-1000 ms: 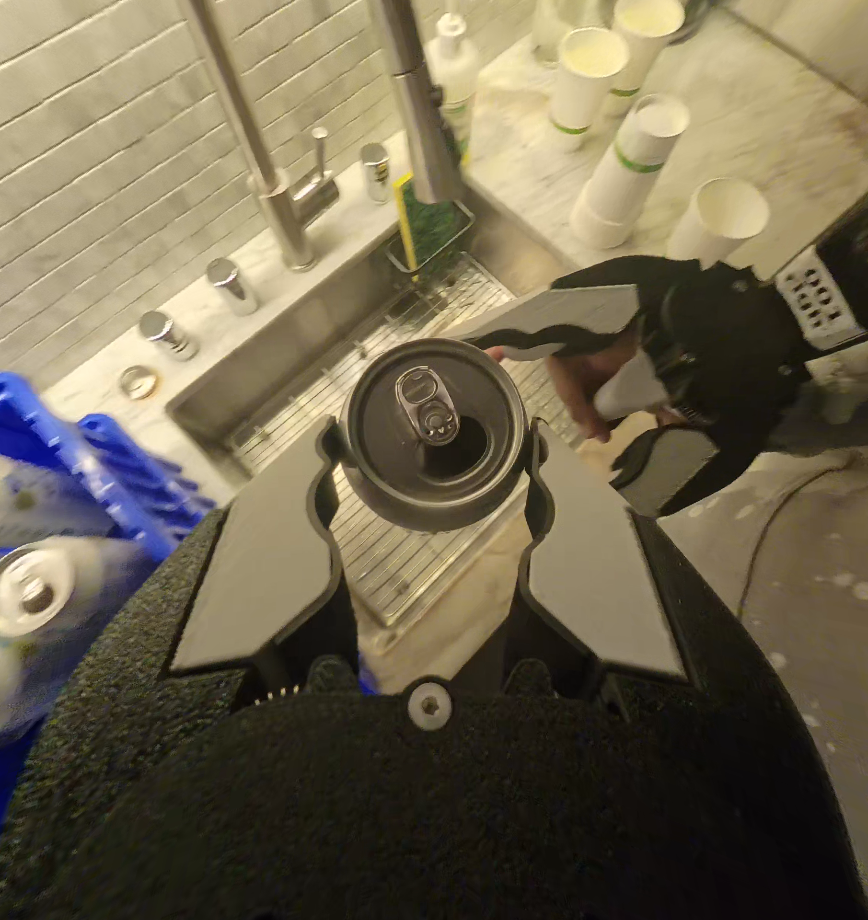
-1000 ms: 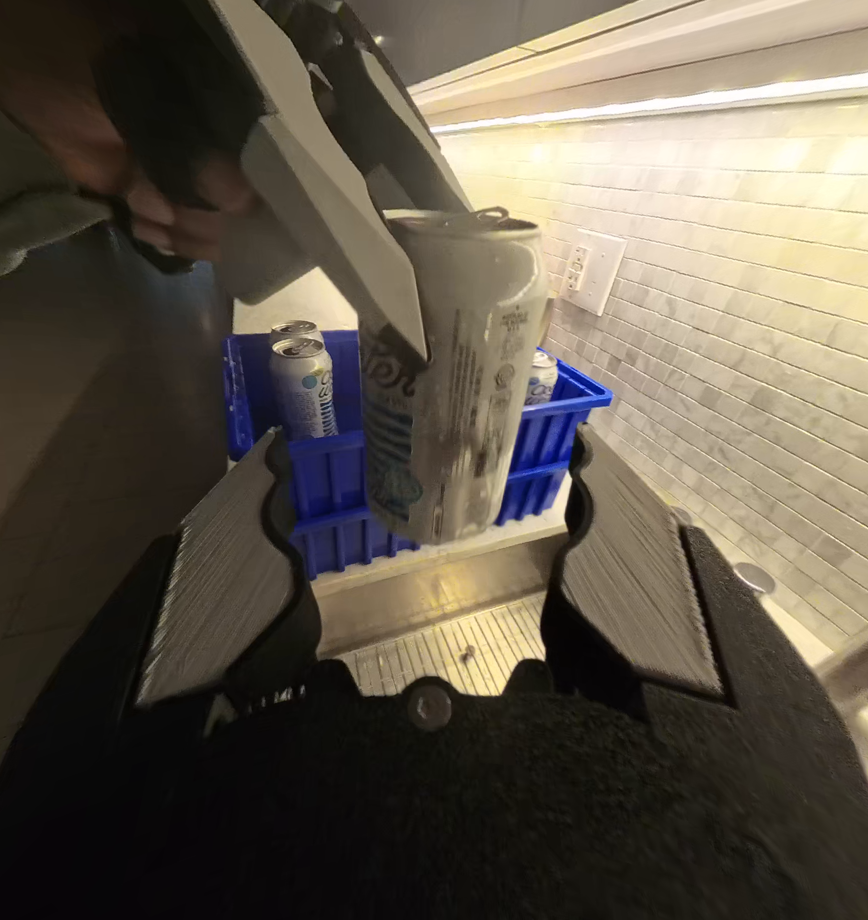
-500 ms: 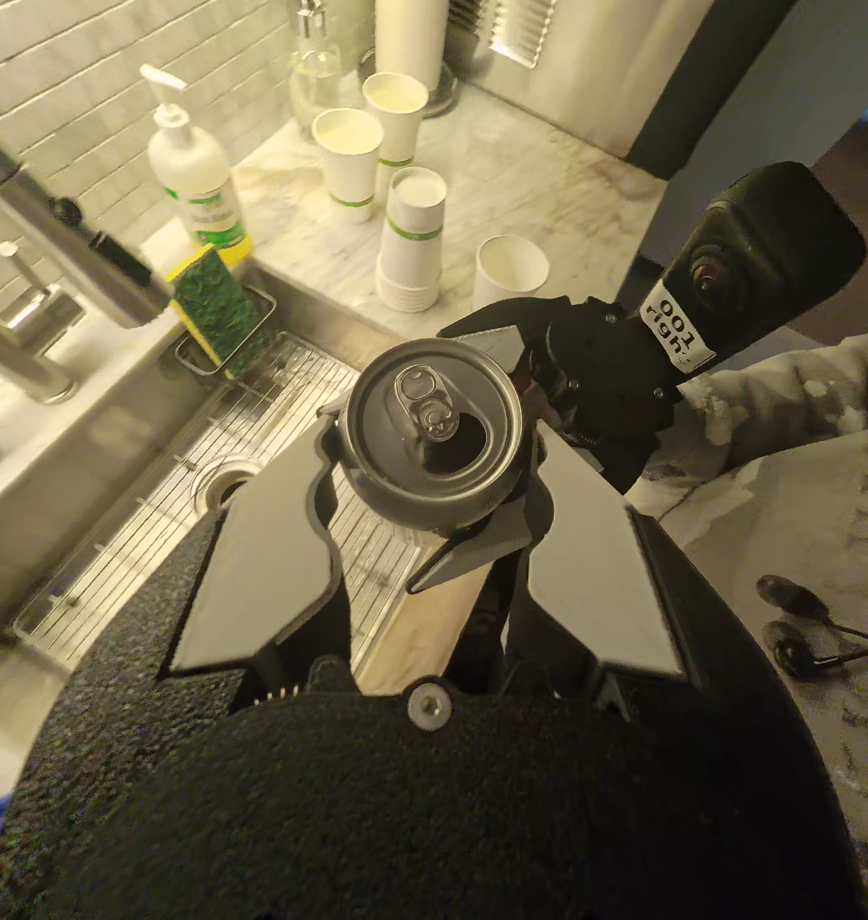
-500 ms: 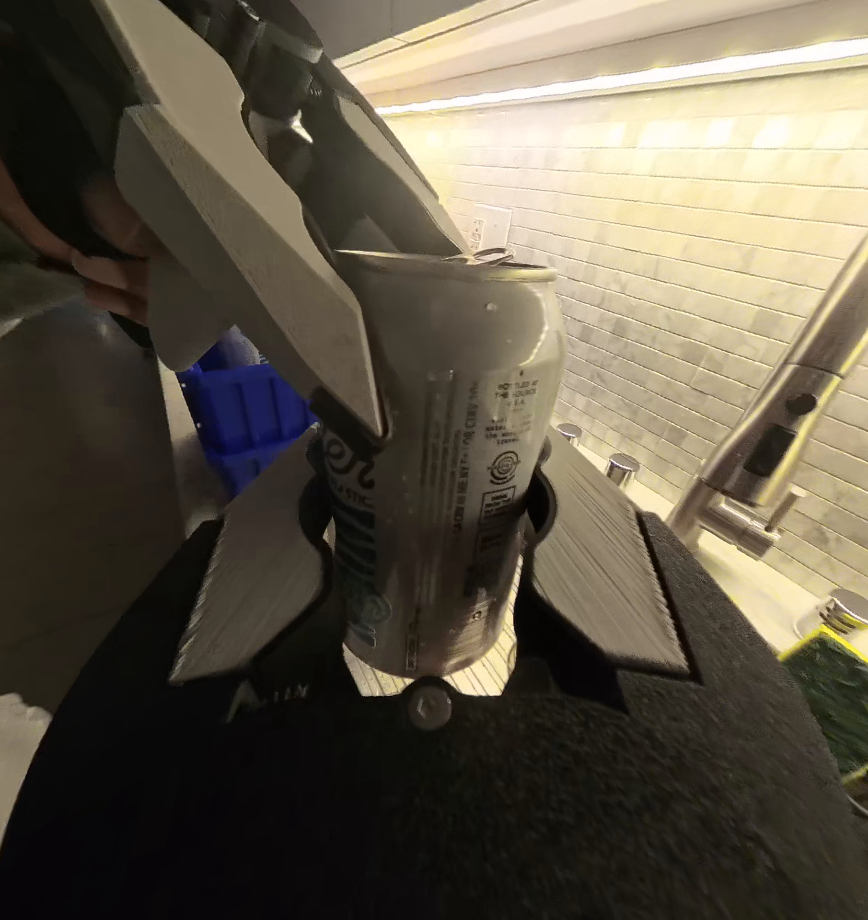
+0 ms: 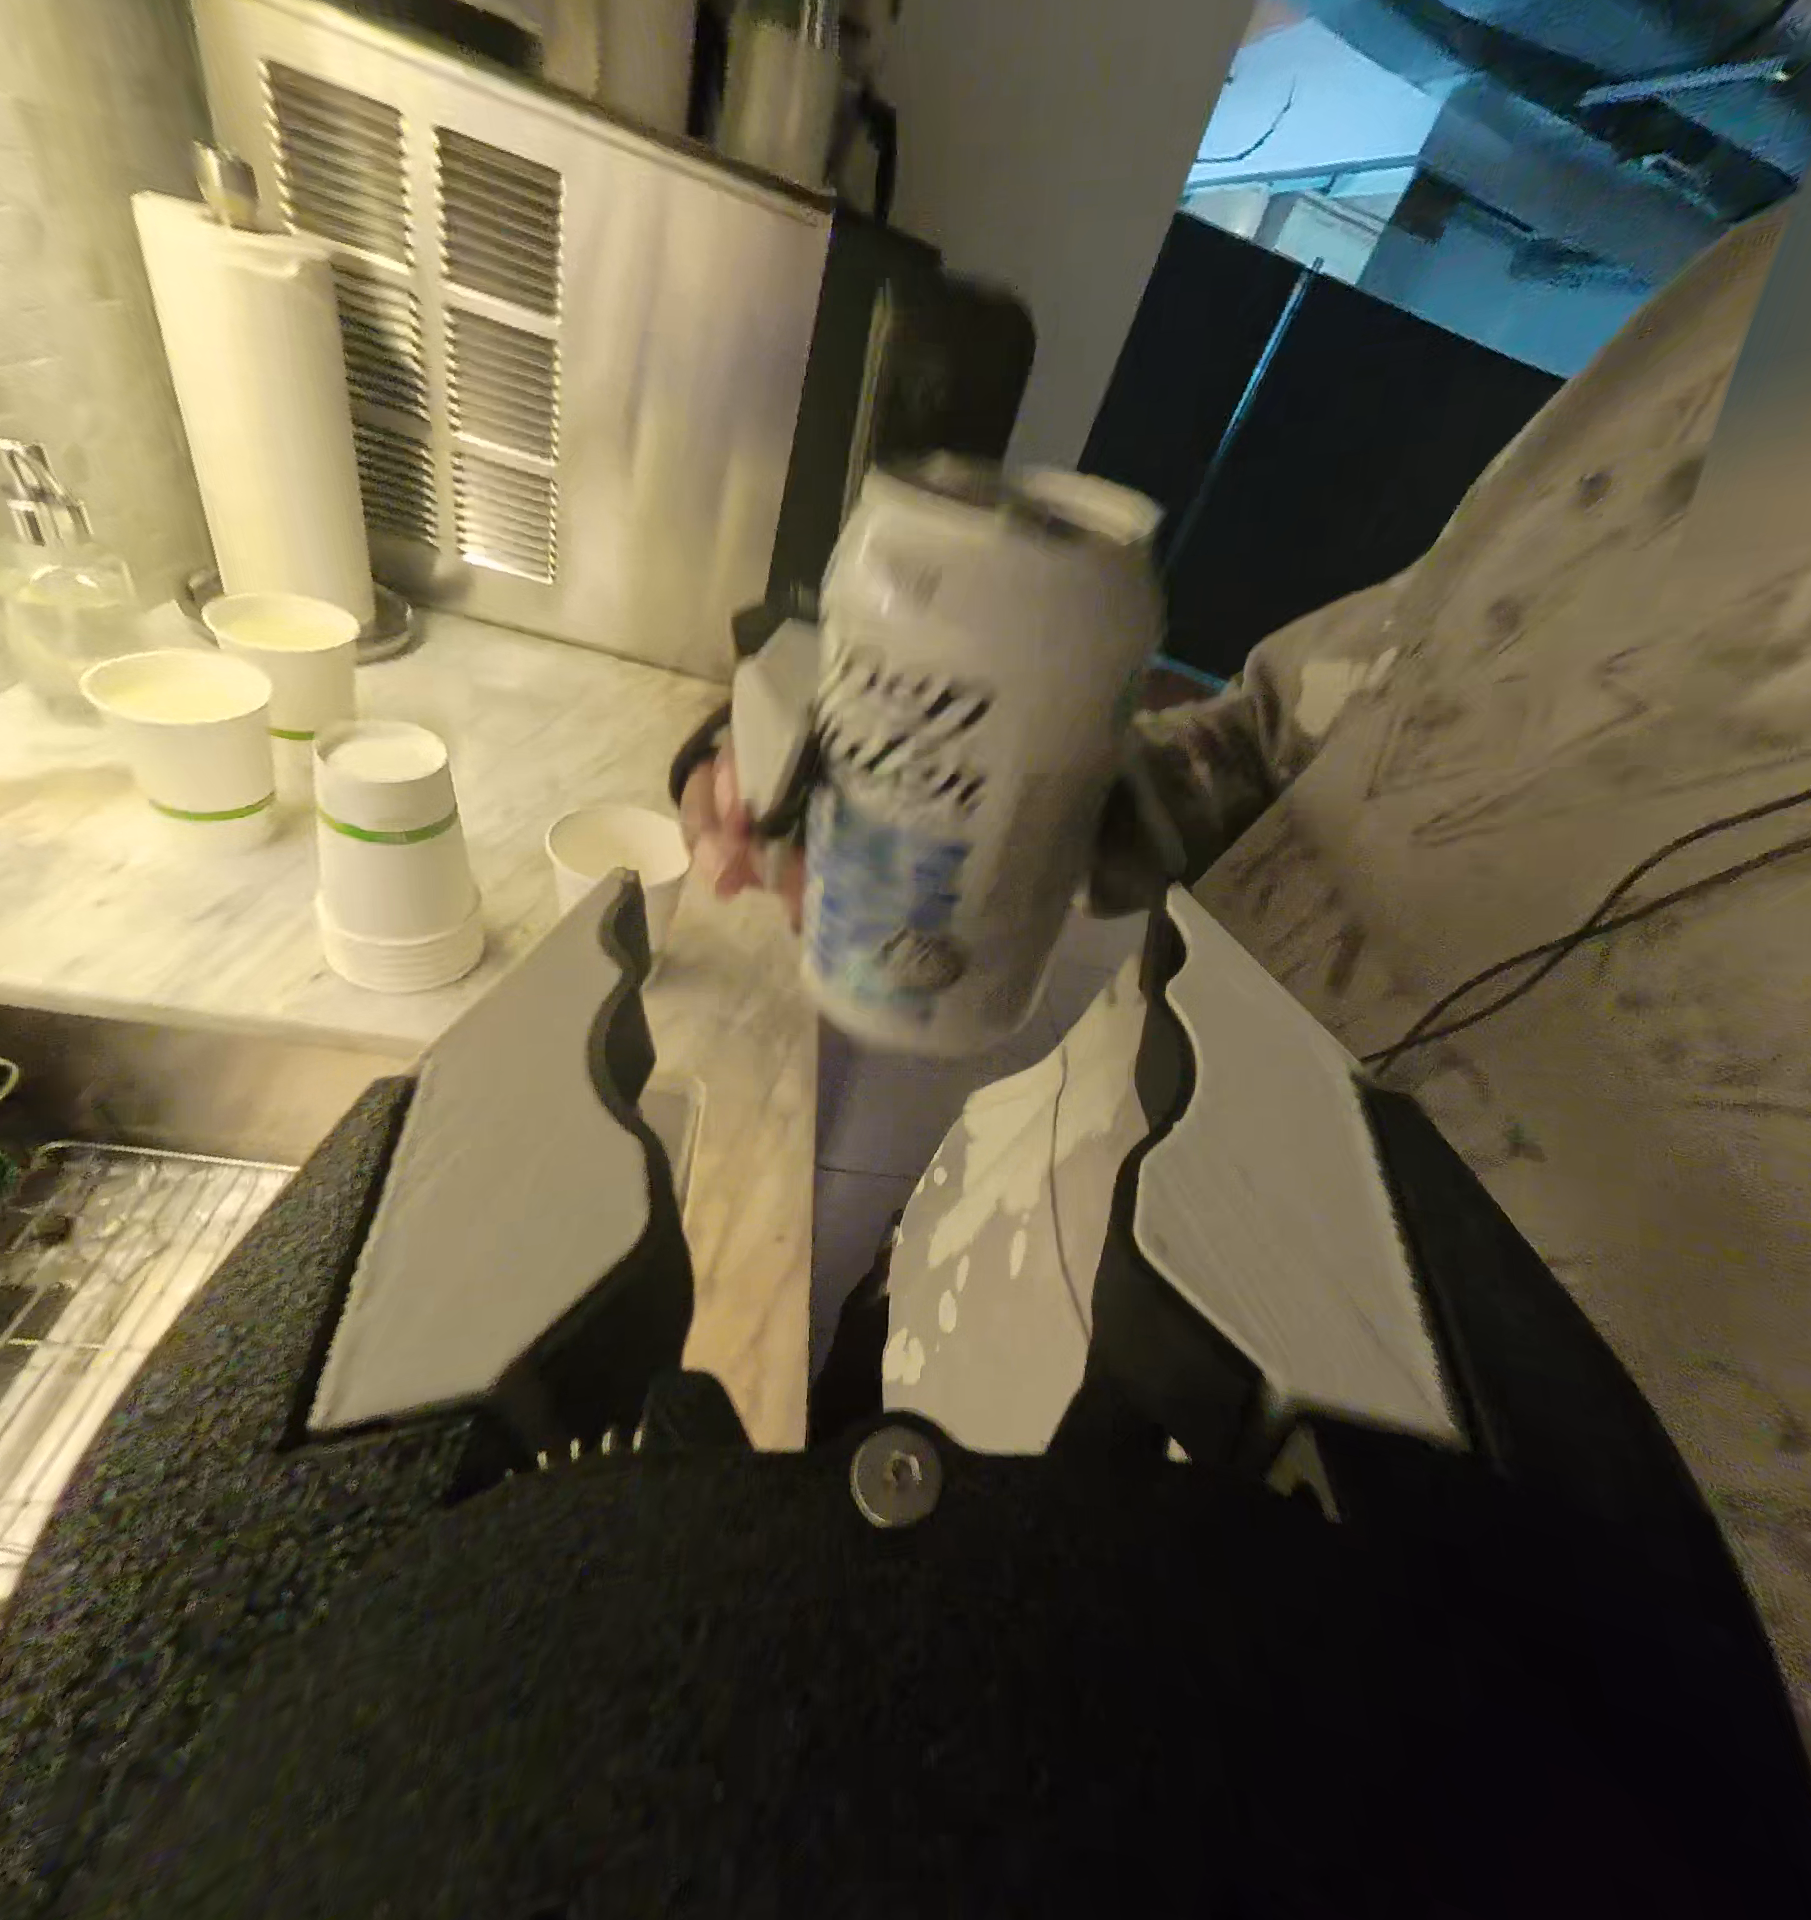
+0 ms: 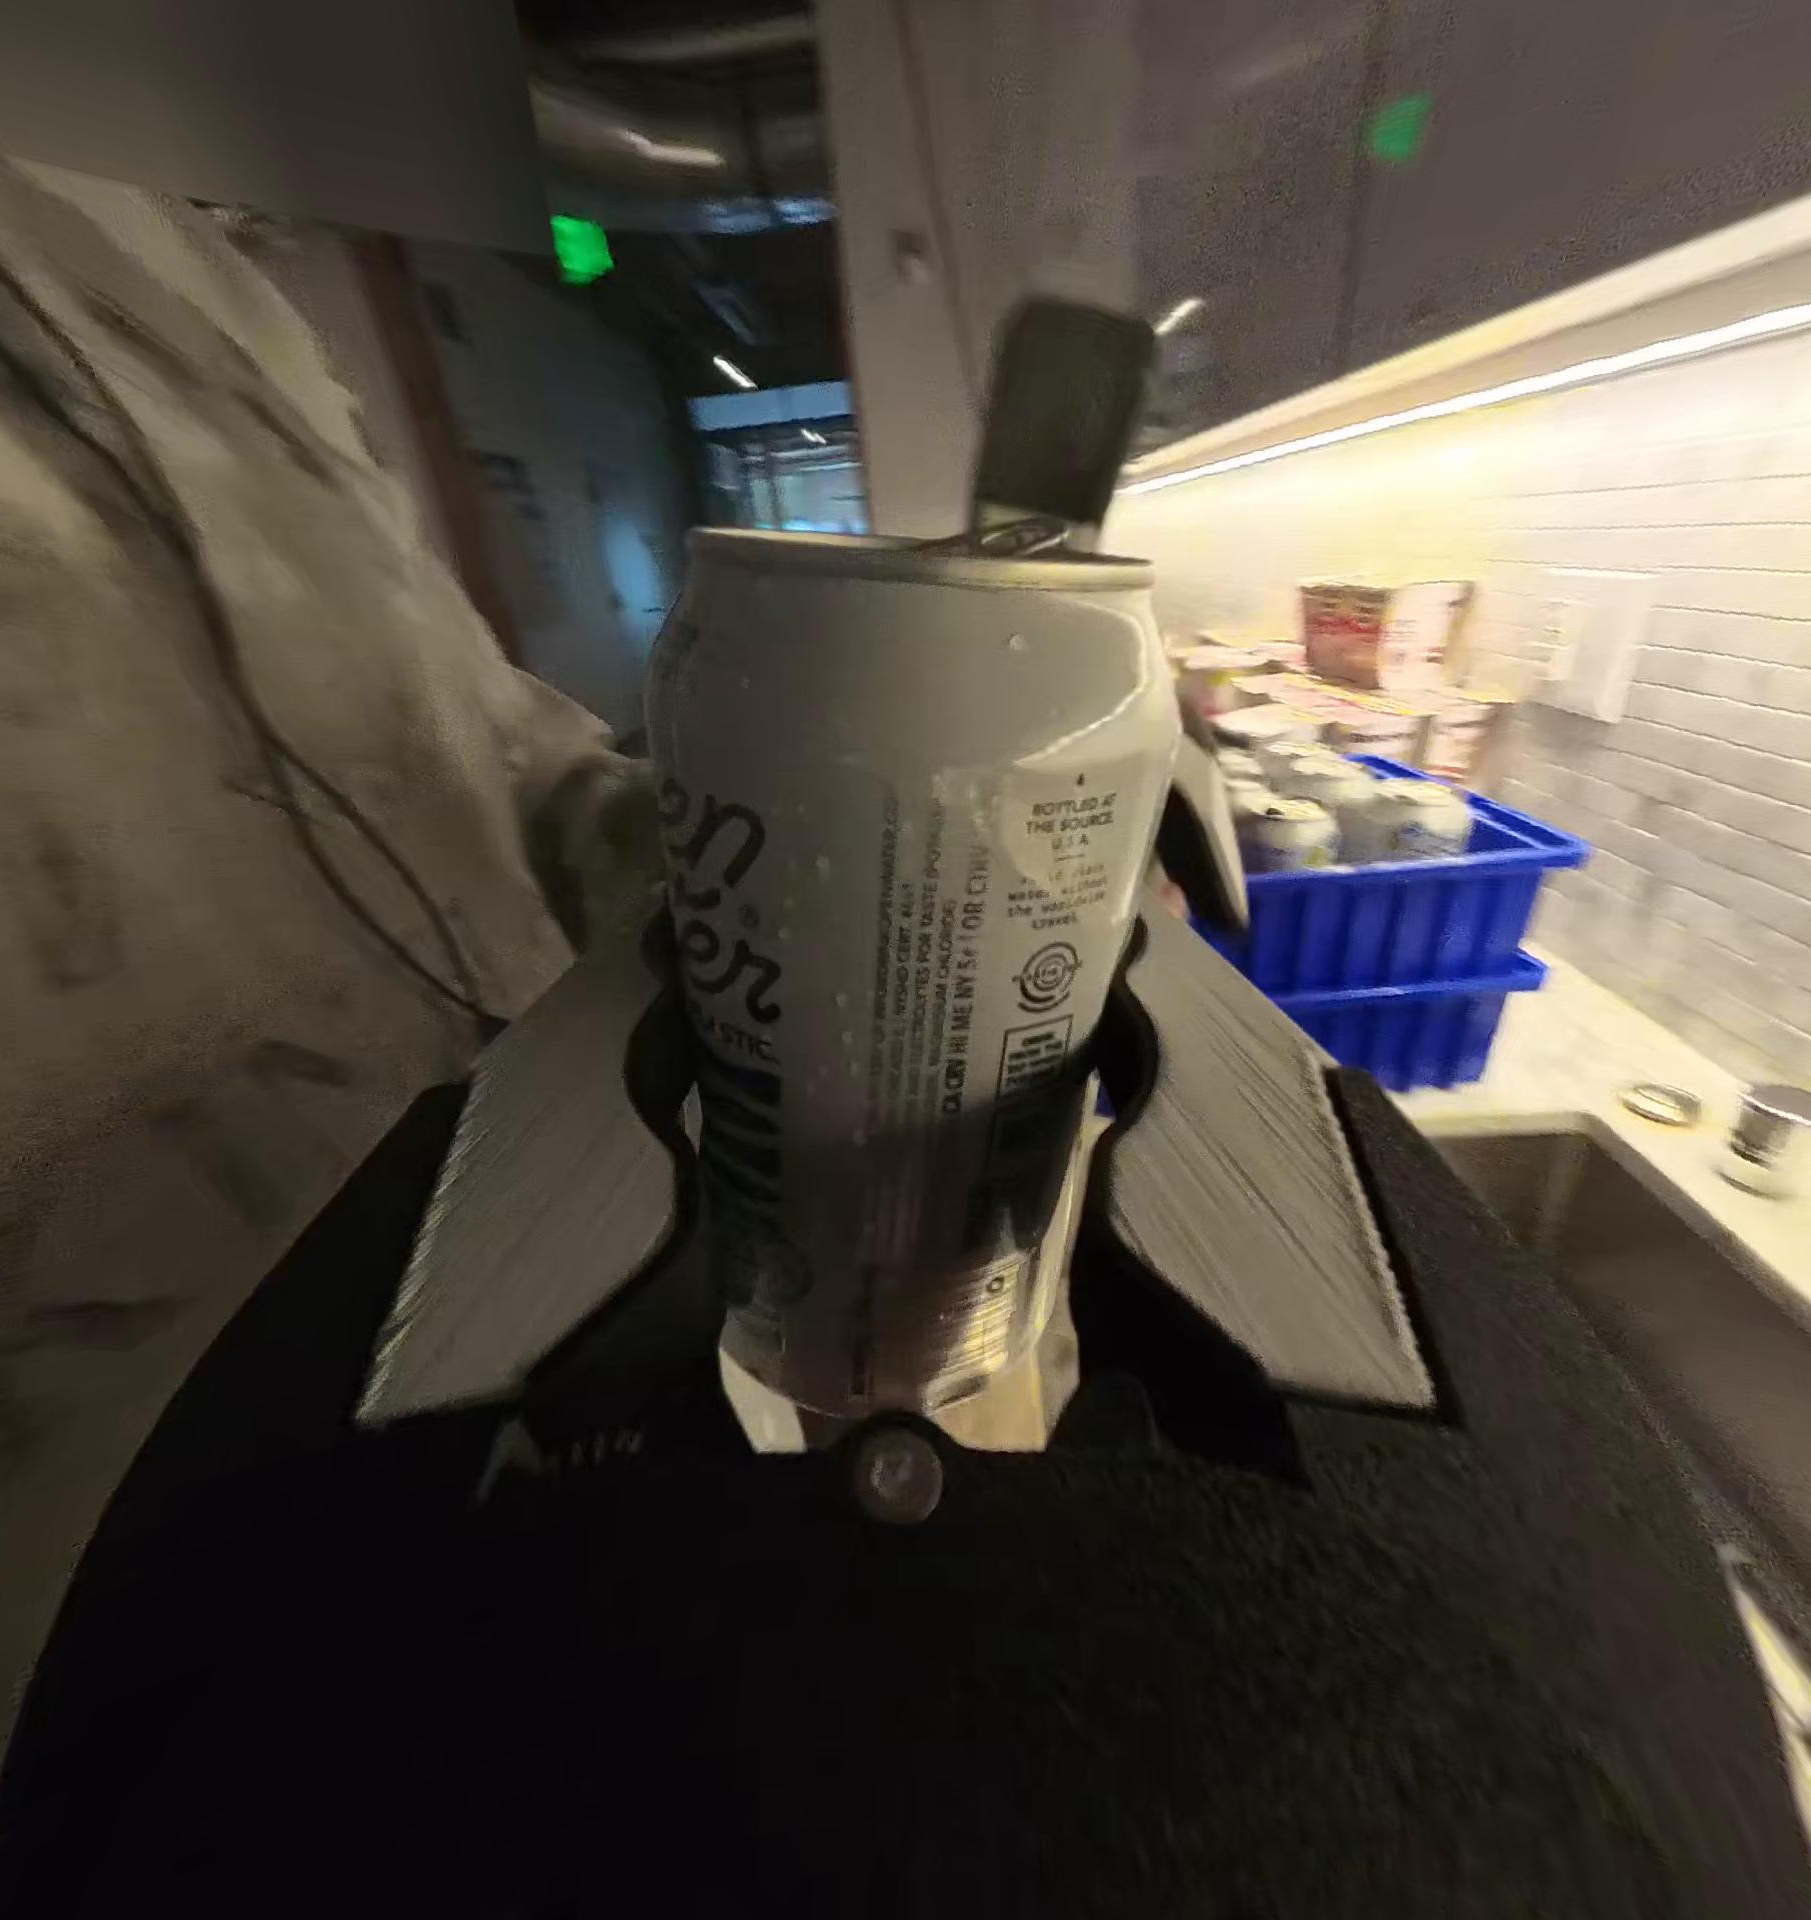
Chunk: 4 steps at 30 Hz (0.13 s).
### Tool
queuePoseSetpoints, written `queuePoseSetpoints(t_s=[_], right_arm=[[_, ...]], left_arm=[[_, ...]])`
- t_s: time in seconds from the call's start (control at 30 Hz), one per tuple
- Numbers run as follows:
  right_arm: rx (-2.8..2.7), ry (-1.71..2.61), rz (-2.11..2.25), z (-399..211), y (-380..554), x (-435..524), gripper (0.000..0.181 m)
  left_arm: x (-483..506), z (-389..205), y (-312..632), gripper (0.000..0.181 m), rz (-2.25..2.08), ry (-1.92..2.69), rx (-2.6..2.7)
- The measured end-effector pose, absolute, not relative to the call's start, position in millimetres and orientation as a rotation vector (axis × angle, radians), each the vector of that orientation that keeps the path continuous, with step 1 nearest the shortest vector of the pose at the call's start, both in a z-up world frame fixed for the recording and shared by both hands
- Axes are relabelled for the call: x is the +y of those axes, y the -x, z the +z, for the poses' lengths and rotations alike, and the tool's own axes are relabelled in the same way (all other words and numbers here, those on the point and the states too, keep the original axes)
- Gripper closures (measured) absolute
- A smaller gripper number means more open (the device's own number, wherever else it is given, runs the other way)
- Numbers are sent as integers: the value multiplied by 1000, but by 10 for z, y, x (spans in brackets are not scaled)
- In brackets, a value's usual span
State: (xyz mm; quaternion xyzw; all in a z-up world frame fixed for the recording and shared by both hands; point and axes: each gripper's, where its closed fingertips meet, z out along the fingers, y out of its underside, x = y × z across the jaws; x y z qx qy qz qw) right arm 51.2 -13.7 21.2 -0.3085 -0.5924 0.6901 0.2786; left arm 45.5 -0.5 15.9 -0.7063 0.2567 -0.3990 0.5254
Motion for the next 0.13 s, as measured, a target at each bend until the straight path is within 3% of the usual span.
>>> queuePoseSetpoints(t_s=[0.03,0.13], right_arm=[[-1605,797,1896,284,-552,-155,104],[-1630,717,1953,469,-588,-186,104]], left_arm=[[21,58,-478,87,-959,1705,618],[90,-190,-657,91,-995,1739,637]])
